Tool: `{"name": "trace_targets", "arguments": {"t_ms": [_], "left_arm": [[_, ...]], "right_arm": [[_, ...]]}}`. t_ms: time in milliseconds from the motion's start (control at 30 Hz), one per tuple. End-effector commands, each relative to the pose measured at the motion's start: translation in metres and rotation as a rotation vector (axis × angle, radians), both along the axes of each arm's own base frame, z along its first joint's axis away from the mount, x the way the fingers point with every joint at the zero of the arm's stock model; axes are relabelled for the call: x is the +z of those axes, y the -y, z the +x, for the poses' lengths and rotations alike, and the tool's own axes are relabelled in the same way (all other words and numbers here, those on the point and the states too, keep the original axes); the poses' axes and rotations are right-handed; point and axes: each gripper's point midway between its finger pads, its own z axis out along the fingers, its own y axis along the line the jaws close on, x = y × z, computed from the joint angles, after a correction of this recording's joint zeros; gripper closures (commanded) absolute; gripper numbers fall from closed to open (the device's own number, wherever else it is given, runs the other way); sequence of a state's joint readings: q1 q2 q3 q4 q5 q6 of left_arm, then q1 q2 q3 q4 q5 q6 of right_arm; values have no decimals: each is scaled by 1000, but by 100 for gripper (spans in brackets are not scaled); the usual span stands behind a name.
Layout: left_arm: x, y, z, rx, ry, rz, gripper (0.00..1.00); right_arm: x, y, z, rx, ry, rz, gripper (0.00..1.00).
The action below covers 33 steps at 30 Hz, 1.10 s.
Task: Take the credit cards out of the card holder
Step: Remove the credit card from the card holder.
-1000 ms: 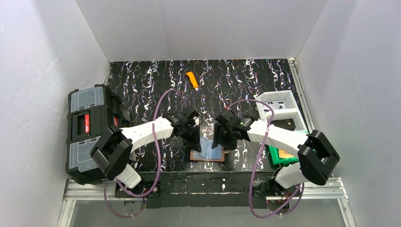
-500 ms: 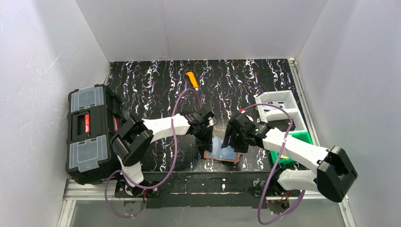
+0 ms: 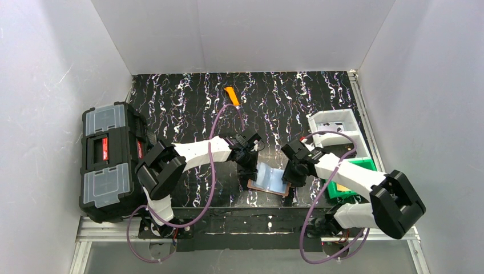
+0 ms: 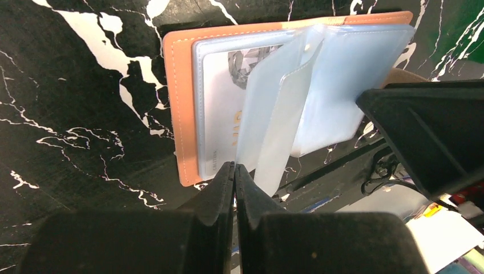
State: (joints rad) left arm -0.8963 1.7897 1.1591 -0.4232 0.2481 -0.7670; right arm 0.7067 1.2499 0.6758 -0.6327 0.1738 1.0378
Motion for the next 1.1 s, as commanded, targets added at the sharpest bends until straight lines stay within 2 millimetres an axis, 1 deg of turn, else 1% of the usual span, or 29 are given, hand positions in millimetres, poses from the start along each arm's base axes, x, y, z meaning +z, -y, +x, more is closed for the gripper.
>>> {"name": "trace_targets", "arguments": {"t_ms": [0,100,133,233,300,467,633,733,767,867,933,1033,1067], "left_arm": [[18,-6,1,22,45,-1,100],[25,-7,2,17,64,-16,100],[27,-7,2,14,72,-24,100],[38,2,4,-14,100,-88,100],[41,10,3,-45,101,-130,100],[29,18,2,-68,69,-140,100],[14,20,2,-64,44,-119,100],[5,23,6,-61,43,-107,100],[1,23,7,-60,37,-98,98],[-16,20,7,-44,9,-55,94],[-23,19,7,-32,-3,-38,90],[-20,20,7,-31,-6,-44,79],[-18,20,8,-33,0,-49,77]], "right_arm": [[-16,-3,5,11,-13,-13,64],[-23,-14,10,41,-32,-1,80],[-25,-21,14,56,-28,17,84],[-26,-40,20,104,-26,63,91],[-27,-51,25,129,-24,84,93],[-28,-66,31,165,-28,114,94],[-27,-70,33,185,-22,129,94],[-24,-71,32,189,-12,144,94],[-21,-71,32,189,-5,149,94],[-10,-70,33,186,19,165,89],[0,-69,35,182,46,170,86],[19,-67,37,179,87,181,80],[26,-67,38,180,101,185,78]]}}
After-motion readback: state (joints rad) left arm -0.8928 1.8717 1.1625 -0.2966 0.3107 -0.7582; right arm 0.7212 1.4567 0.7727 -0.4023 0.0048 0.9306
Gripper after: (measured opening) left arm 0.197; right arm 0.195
